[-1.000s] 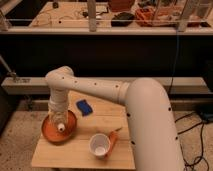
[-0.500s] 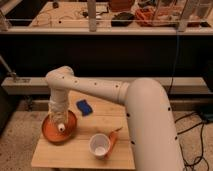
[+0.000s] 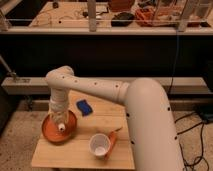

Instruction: Place the bottle in the ceramic bowl

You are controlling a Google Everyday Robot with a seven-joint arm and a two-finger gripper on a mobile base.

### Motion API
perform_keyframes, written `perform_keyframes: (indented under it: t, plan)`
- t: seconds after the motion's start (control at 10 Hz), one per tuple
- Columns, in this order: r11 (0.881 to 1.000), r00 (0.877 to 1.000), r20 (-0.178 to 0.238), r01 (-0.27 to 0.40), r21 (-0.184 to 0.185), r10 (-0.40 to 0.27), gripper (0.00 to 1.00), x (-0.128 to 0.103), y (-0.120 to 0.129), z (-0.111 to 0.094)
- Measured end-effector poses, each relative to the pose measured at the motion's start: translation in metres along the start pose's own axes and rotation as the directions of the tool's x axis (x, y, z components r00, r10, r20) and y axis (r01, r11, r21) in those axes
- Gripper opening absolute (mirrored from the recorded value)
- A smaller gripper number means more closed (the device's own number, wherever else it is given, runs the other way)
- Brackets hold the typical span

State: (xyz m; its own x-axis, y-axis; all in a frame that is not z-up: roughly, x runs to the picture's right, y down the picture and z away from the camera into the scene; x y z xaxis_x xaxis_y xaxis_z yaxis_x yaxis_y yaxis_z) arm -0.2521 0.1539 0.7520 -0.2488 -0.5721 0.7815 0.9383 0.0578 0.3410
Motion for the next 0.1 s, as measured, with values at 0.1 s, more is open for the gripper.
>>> perform_keyframes:
  t: [0.1]
  plan:
    - [1.000, 1.000, 0.000, -0.001, 0.000, 0.001, 0.30, 0.0002, 0.0002, -0.0004]
